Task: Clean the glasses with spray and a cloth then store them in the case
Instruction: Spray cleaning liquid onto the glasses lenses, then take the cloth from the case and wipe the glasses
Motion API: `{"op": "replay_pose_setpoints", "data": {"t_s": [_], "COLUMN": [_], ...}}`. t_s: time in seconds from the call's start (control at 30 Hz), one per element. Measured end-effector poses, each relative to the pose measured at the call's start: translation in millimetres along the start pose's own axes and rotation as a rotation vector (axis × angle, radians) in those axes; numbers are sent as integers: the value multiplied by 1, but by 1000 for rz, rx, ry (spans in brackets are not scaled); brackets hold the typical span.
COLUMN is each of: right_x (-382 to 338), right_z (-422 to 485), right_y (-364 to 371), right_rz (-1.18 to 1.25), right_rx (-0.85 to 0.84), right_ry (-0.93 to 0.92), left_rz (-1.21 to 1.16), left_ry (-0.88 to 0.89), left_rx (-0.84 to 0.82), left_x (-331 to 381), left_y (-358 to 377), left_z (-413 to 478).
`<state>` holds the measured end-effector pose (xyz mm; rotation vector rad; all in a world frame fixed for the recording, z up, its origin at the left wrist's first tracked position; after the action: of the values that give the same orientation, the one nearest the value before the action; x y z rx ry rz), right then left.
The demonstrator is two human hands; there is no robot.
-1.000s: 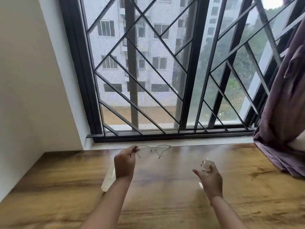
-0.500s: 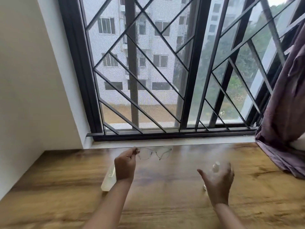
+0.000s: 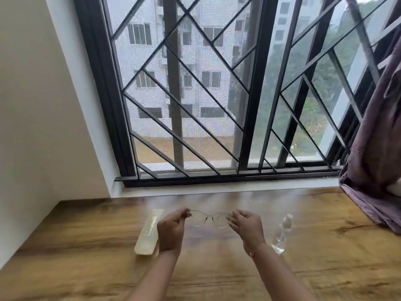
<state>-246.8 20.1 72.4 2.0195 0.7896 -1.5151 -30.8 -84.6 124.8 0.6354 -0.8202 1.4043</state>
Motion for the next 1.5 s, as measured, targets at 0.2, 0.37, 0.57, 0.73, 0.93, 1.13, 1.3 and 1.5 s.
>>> {"op": "replay_pose_setpoints", "data": {"t_s": [0.2,0.37,0.57,0.73,0.93,1.13,1.3,1.5], "right_x": [22,42,52,56,52,-4,-17,4], "right_z": [5,7,8,9,5,-21,-30,-39], "right_y": [-16,-20,-20,-19,-20,12,112,201], "right_rz": [-57,-118,-174,-230,-272,-897,-1197,-1593], "right_rx": [-10,21,7,3,42,216,-122,-474], "right_ry": [7,-10,-15,-47,-63,-431,-797,-1013], "left_rz": [-36,-1,55,78,166,438,609,487], "left_ry": [-49,-98,-42,-28,-41,75,-278,-501], "left_rx": [-121,-206,-270,-327,-308,-76,133,160], "left_x": [-25,-52,-59,-57,-58,-45,-64,-86], "left_y": [9,12,13,12,11,-29,-72,-81], "left_z": [-28,-53,-67,-69,-74,-58,-42,-56]}}
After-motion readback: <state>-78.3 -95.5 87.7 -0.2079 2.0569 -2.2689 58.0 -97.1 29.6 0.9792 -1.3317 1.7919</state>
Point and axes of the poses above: each hand's wrist, its own z-axis towards the middle knuckle, its own y-axis out of the palm, x = y × z, the point moved 8 cm from there along z, towards the middle knuckle, and after that the axes turned 15 degrees about -z, right-handed, at the moved point
